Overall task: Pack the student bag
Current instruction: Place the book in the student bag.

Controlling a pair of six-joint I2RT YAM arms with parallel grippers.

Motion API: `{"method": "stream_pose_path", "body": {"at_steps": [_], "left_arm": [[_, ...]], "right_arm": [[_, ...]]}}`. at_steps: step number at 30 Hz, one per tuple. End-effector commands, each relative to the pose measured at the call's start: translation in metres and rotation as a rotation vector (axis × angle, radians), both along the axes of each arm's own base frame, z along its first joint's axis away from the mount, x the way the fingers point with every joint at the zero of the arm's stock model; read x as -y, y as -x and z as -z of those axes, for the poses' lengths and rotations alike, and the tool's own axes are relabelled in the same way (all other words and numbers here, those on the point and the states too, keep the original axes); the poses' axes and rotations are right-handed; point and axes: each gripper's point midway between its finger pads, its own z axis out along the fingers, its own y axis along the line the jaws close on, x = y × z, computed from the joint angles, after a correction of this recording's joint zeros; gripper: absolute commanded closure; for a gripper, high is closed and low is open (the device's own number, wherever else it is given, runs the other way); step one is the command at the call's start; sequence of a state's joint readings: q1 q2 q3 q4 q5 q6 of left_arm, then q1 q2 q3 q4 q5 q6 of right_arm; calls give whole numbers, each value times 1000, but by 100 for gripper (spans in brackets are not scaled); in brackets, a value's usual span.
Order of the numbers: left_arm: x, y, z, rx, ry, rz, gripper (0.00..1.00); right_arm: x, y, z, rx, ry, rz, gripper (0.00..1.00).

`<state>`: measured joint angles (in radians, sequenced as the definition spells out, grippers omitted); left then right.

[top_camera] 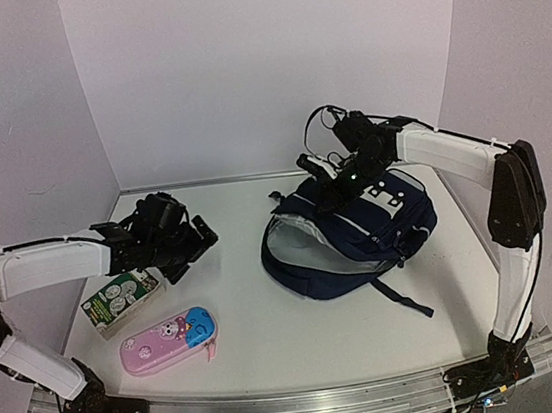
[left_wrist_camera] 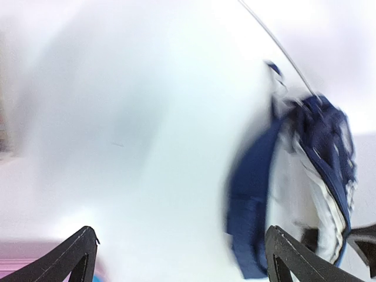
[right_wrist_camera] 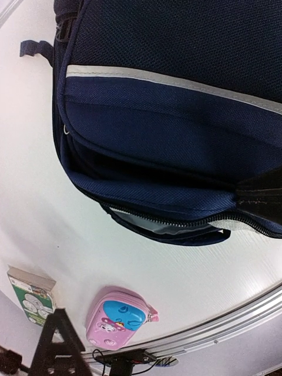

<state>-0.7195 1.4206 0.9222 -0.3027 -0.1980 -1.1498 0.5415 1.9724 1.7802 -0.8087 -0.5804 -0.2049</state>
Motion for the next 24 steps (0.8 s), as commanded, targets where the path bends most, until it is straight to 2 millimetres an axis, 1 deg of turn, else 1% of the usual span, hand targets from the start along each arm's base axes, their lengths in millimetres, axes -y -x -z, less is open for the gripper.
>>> {"method": "stream_pose_path", "body": {"at_steps": [1,2,5,7,9,12,20,24], "left_arm": [[-82,21,8,-49,-134,-252,0],[-92,25,8,-54,-143,-281,0],[-124,38,8,-68,-186,-365,0],[-142,46,8,-76,-204,-406,0],[-156,50,10,-88,-218,-426,0],[-176,60,18,-130,-257,-467,0],[-215,87,42,-198,-274,-571,0],[-232,98,46,-208,-284,-640,0]], "right_arm": [[6,-20,16,31,32,54,82],[6,-19,18,29,32,53,72],[5,-19,18,22,23,59,48],[2,-17,16,13,9,57,37],[0,-16,13,13,-1,53,30],[-3,-14,7,13,-18,48,27],[-7,-3,-10,14,-62,28,25],[-6,1,-14,13,-72,22,24]]}}
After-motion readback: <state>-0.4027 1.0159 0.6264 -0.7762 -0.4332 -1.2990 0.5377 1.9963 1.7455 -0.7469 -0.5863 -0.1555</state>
